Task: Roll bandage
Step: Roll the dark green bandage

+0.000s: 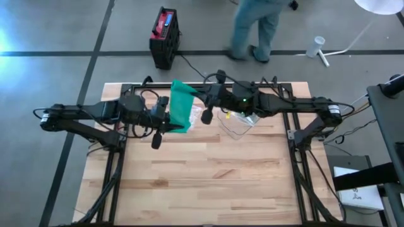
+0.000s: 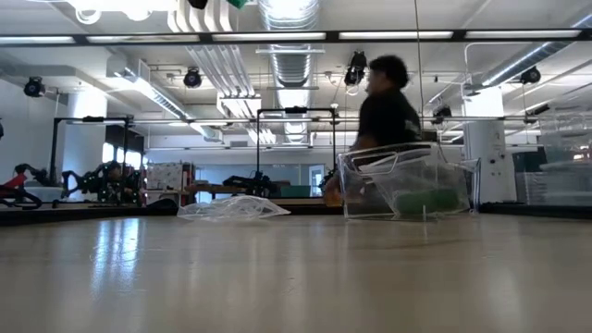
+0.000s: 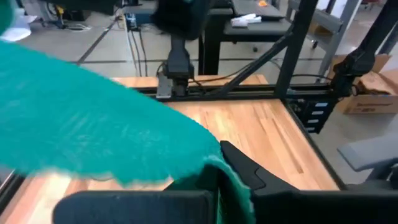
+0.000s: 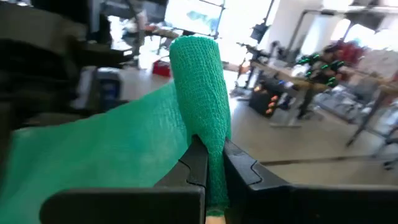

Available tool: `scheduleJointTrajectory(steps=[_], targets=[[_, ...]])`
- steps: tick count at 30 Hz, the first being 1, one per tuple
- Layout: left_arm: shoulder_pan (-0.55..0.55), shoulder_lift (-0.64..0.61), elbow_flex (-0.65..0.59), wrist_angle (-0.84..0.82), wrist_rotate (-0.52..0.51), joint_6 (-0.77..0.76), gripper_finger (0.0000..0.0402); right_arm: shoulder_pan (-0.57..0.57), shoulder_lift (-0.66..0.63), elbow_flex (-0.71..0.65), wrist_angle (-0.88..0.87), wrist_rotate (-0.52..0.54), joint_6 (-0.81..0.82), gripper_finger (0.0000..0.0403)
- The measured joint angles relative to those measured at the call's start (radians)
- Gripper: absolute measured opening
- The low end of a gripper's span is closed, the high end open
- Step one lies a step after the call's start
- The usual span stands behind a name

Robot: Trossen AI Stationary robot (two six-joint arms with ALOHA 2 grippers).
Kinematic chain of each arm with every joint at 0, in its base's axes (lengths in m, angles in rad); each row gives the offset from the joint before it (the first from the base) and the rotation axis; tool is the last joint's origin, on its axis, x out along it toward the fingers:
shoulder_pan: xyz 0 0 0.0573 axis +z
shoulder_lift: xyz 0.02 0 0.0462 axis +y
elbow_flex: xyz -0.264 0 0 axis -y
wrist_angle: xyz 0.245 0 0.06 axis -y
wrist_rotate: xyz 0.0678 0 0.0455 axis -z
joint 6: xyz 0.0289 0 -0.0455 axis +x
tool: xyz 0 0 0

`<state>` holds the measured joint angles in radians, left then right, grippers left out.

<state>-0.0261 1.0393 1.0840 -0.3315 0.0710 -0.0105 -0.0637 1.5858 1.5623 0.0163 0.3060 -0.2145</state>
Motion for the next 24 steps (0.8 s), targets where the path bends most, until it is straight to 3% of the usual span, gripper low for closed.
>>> scheduleJointTrajectory(steps=[4, 13, 18, 24], targets=[[-0.017, -0.004, 0.0, 0.046, 0.024, -0.007, 0.0, -0.009, 0.028, 0.0, 0.011, 0.038, -0.037, 0.0009], [-0.028, -0.009, 0.0, 0.186, 0.009, 0.031, 0.0024, -0.006, 0.092, 0.002, -0.025, 0.001, -0.047, 0.0009], [-0.016, -0.009, 0.0, 0.244, -0.018, 0.049, 0.0071, 0.006, 0.108, 0.001, -0.058, -0.059, -0.043, 0.0009], [0.019, -0.003, 0.0, 0.267, -0.043, 0.047, 0.0161, 0.025, 0.118, 0.001, -0.109, -0.141, -0.039, 0.0009]])
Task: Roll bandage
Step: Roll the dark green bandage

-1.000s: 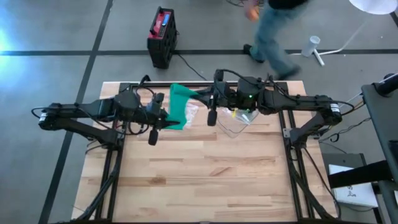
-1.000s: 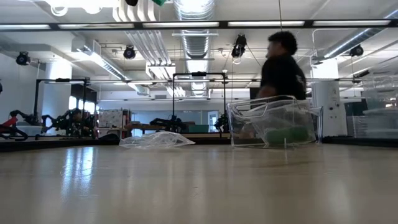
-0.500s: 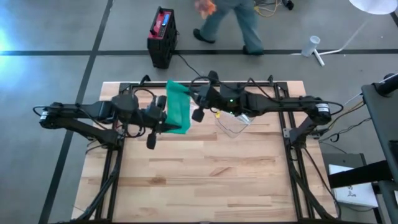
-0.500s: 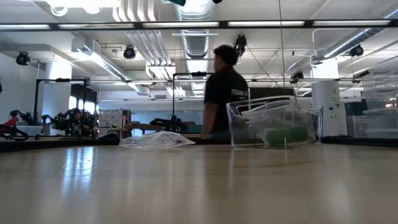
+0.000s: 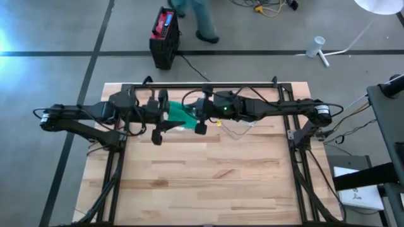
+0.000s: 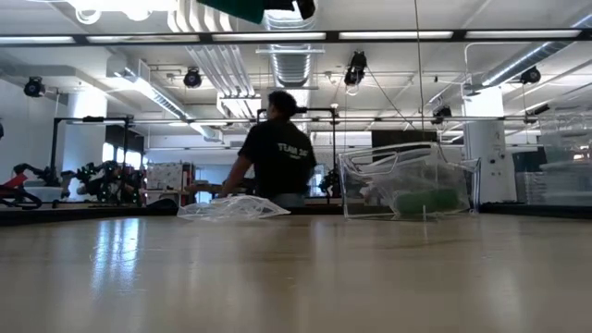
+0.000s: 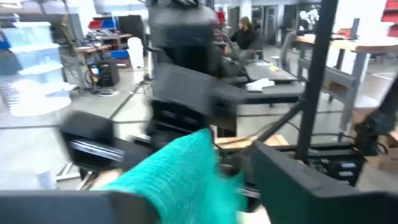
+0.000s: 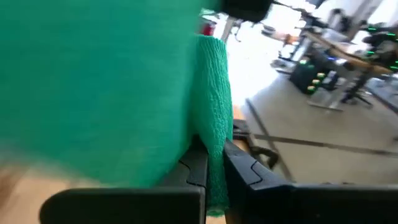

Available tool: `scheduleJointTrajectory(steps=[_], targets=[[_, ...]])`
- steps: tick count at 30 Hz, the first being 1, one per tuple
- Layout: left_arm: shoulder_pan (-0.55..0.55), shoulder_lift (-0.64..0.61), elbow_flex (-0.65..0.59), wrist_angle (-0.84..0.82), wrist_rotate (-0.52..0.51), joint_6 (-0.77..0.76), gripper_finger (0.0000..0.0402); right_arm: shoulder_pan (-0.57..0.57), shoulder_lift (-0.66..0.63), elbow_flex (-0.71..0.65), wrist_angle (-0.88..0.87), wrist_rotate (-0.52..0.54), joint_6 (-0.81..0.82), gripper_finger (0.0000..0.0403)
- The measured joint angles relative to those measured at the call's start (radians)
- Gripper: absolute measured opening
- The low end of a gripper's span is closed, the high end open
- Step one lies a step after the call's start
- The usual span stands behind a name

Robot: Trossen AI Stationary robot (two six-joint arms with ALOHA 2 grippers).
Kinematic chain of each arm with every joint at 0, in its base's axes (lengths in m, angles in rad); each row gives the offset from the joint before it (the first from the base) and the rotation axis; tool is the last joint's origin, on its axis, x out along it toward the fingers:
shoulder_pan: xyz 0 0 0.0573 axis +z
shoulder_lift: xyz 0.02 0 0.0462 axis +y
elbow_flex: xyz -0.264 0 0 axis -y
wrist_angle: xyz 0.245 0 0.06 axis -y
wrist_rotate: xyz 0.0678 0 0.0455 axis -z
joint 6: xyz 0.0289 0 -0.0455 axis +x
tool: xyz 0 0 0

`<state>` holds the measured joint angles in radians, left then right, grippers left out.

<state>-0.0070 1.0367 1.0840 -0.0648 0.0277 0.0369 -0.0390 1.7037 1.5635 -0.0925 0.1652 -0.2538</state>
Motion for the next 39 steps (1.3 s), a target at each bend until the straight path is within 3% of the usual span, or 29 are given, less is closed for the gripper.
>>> scheduleJointTrajectory(steps=[9, 13, 17, 25, 33, 39], targets=[[0.09, 0.031, 0.0, 0.002, -0.003, -0.024, 0.0299, 0.029, 0.0, 0.0, -0.021, -0.114, -0.01, 0.0009], [0.11, 0.028, 0.0, -0.018, -0.003, -0.027, 0.0338, 0.033, 0.0, 0.0, -0.06, -0.122, -0.011, 0.0009], [0.114, 0.012, 0.0, -0.064, -0.066, -0.011, 0.0363, 0.033, 0.0, 0.0, -0.085, -0.121, -0.008, 0.0009], [0.112, -0.033, 0.003, -0.203, -0.079, -0.012, 0.0367, 0.035, -0.014, 0.0, -0.087, -0.121, 0.016, 0.0009], [0.058, -0.11, 0.014, -0.329, 0.07, 0.044, 0.0344, 0.032, -0.028, 0.0, -0.092, -0.12, 0.053, 0.0009], [0.025, -0.083, 0.013, -0.359, 0.003, 0.106, 0.0334, 0.02, -0.027, 0.008, -0.103, -0.113, 0.058, 0.0009]])
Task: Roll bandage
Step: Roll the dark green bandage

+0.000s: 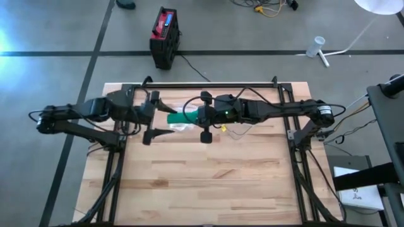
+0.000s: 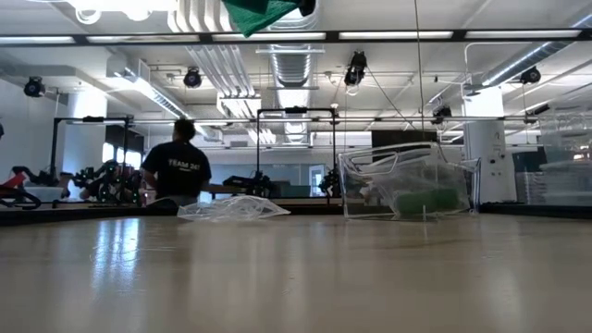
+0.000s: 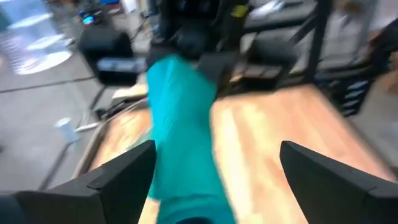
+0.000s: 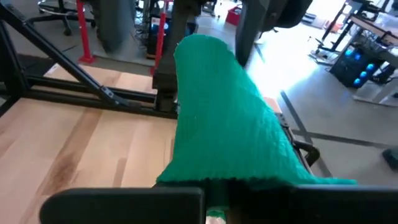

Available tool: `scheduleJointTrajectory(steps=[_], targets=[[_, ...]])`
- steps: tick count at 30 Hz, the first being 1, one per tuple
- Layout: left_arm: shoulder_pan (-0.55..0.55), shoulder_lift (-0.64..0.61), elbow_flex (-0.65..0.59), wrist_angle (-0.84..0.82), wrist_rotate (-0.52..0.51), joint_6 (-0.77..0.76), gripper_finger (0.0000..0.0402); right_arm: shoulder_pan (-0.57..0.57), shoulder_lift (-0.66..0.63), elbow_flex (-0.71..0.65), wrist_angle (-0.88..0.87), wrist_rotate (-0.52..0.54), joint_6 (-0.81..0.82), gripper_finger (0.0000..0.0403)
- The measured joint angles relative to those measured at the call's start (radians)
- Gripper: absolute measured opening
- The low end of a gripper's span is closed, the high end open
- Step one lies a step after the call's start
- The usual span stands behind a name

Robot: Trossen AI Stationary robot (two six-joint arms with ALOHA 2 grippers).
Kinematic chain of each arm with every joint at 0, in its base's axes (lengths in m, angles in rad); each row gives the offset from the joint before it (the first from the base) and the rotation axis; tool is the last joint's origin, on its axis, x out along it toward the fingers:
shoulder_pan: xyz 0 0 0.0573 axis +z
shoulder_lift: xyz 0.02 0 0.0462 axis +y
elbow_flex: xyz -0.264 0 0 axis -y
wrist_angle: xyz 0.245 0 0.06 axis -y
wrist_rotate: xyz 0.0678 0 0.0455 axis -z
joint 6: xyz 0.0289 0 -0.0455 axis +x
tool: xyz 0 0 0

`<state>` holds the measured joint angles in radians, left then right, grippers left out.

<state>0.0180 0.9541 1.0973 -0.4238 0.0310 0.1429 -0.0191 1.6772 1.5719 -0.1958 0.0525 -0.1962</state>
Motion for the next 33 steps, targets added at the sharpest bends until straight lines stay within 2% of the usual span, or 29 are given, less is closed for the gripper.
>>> scheduleJointTrajectory(steps=[9, 18, 26, 33], targets=[[-0.004, 0.032, 0.013, -0.045, -0.24, 0.113, 0.0324, -0.031, 0.0, 0.023, -0.096, 0.011, 0.059, 0.0009], [-0.054, 0.056, 0.009, -0.049, -0.231, 0.171, 0.0322, -0.045, 0.0, 0.026, -0.139, 0.01, 0.131, 0.0009], [-0.058, 0.122, 0.005, -0.075, -0.431, 0.165, 0.0301, -0.046, -0.001, 0.026, -0.15, -0.001, 0.136, 0.0009], [-0.058, 0.124, 0.004, -0.095, -0.451, 0.143, 0.025, -0.045, -0.002, 0.054, -0.205, -0.001, 0.135, 0.0009]])
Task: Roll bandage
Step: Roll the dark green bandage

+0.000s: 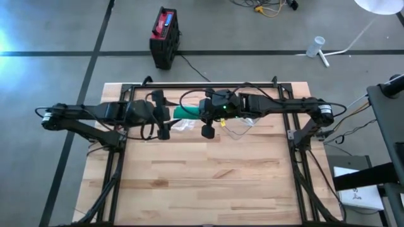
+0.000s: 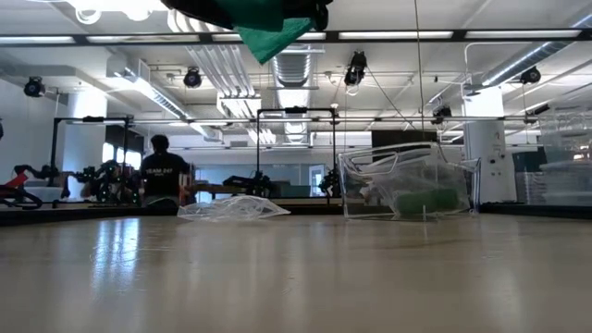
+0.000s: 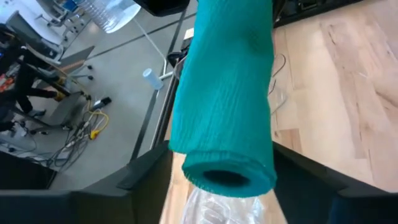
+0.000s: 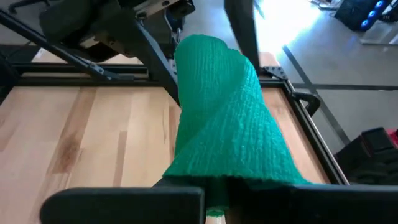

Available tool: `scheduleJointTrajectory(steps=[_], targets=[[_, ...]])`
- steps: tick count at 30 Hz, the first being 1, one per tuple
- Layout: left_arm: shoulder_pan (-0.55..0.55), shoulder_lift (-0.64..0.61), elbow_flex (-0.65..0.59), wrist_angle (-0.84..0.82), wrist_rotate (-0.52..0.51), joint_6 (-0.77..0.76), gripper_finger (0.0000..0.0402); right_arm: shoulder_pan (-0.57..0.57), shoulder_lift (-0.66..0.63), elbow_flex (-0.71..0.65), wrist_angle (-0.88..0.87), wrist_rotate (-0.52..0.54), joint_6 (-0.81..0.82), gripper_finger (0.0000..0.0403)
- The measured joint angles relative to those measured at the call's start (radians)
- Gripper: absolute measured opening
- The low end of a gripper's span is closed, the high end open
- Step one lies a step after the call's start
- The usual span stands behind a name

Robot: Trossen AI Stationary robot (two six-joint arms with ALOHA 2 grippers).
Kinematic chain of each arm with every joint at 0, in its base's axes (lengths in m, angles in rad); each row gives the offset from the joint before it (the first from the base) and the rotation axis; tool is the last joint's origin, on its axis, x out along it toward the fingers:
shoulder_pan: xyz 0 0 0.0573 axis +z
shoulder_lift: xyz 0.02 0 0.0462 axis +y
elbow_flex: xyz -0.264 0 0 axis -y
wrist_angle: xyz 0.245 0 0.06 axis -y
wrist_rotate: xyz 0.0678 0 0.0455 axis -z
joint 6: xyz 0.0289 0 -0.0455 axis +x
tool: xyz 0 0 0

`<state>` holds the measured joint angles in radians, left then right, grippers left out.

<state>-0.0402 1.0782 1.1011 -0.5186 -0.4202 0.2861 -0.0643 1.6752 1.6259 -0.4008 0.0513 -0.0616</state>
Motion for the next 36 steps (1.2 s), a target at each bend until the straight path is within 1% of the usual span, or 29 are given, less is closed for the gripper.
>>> scheduleJointTrajectory(steps=[3, 5, 9, 11, 12, 13, 16, 18, 20, 25, 30, 33, 36], targets=[[-0.001, 0.0, 0.0, 0.0, 0.004, -0.007, 0.0208, 0.0, 0.0, 0.015, -0.023, 0.0, 0.002, 0.0009], [-0.002, 0.001, 0.0, 0.0, 0.023, -0.007, 0.0172, 0.0, 0.0, 0.025, -0.031, 0.0, 0.002, 0.0009], [-0.003, 0.002, 0.0, 0.0, 0.044, -0.014, 0.0083, 0.001, 0.0, 0.037, -0.053, 0.0, 0.02, 0.0011], [-0.003, 0.0, 0.0, 0.003, 0.045, -0.016, 0.0033, 0.0, 0.0, 0.04, -0.052, 0.0, 0.024, 0.0021], [-0.003, -0.003, 0.0, 0.004, 0.046, -0.018, 0.0019, 0.0, 0.0, 0.042, -0.052, 0.0, 0.024, 0.0029], [-0.003, -0.007, 0.0, 0.004, 0.053, -0.023, 0.0015, 0.0, 0.0, 0.043, -0.052, 0.0, 0.025, 0.0037], [-0.001, -0.017, 0.0, 0.007, 0.127, -0.03, 0.0022, 0.001, -0.001, 0.051, -0.057, 0.0, 0.025, 0.0065], [-0.002, -0.019, 0.0, 0.012, 0.158, -0.041, 0.0018, 0.001, -0.002, 0.054, -0.059, -0.001, 0.025, 0.008], [-0.002, -0.022, -0.004, 0.014, 0.173, -0.052, 0.0009, 0.001, -0.002, 0.059, -0.071, 0.0, 0.02, 0.0094], [-0.002, -0.054, -0.04, 0.068, 0.192, -0.07, 0.0008, 0.001, -0.022, 0.097, -0.161, 0.001, -0.02, 0.0133], [-0.002, -0.097, -0.145, 0.251, 0.36, -0.072, 0.0005, 0.001, -0.042, 0.104, -0.249, 0.0, -0.059, 0.0168], [-0.002, -0.121, -0.23, 0.383, 0.416, -0.08, 0.0005, 0.001, -0.054, 0.103, -0.278, 0.001, -0.079, 0.0184], [-0.003, -0.131, -0.311, 0.522, 0.45, -0.094, 0.0005, 0.001, -0.073, 0.103, -0.241, 0.004, -0.11, 0.0194]])
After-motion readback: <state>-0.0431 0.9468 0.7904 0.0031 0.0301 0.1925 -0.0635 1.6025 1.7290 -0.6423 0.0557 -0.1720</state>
